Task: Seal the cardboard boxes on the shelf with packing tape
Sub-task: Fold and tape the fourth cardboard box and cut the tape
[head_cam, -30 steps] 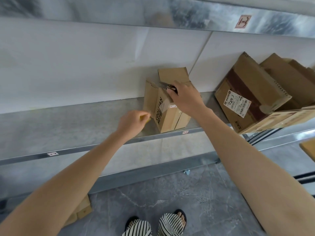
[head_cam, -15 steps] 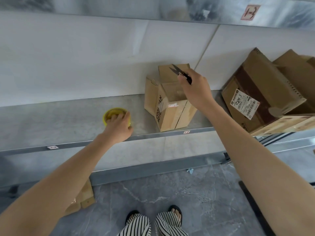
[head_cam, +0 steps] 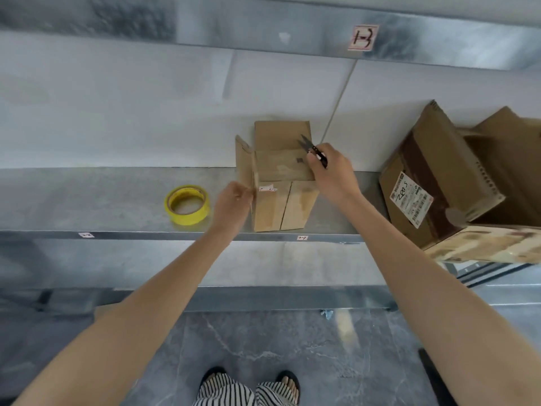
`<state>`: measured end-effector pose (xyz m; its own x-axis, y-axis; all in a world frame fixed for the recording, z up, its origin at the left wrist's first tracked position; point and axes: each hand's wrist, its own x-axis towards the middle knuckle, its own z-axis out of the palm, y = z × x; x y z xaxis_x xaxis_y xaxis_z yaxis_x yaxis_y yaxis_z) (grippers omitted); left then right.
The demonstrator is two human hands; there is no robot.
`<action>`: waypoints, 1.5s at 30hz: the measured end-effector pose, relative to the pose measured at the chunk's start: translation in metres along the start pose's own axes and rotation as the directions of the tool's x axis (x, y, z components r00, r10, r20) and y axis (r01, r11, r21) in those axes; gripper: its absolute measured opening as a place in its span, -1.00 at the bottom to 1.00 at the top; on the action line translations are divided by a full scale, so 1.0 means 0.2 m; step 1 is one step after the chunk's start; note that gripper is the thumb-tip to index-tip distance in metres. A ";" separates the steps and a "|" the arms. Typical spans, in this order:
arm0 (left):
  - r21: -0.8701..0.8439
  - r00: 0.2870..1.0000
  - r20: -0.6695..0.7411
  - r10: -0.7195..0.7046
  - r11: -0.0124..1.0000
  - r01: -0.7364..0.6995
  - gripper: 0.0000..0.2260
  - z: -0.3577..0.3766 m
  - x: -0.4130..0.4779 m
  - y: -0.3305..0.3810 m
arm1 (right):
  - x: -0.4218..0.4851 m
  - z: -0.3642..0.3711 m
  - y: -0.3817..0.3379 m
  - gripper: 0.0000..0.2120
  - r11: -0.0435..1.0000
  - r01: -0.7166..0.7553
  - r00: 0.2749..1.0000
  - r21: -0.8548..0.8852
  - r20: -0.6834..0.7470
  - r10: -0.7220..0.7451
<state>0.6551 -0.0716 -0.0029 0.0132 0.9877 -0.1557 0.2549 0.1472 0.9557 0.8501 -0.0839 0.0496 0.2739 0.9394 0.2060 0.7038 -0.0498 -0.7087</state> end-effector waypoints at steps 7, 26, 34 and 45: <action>-0.024 0.987 -0.157 0.037 0.999 -0.042 -0.78 0.07 -0.06 -0.12 | -0.04 0.02 0.22 -0.79 0.895 -0.314 0.947 0.315 0.033 0.321; -0.065 0.963 -0.216 0.161 0.982 -0.178 -0.73 0.04 -0.08 0.11 | -0.05 0.17 0.34 -0.67 0.964 -0.255 0.967 0.075 0.049 0.252; 0.173 0.888 -0.185 0.421 0.904 -0.392 -0.70 0.25 0.04 0.21 | 0.03 0.14 0.06 -0.48 0.951 -0.033 0.989 0.307 0.149 -0.014; 0.543 0.761 -0.188 0.621 0.711 -0.447 -0.66 0.23 0.02 0.16 | 0.00 0.13 0.09 -0.52 0.979 0.202 0.979 0.027 0.006 -0.202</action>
<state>0.7075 -0.0643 0.0161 -0.0137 0.8526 0.5225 0.7004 -0.3647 0.6135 0.8459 -0.0754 0.0206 0.1218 0.9322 0.3407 0.7269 0.1500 -0.6701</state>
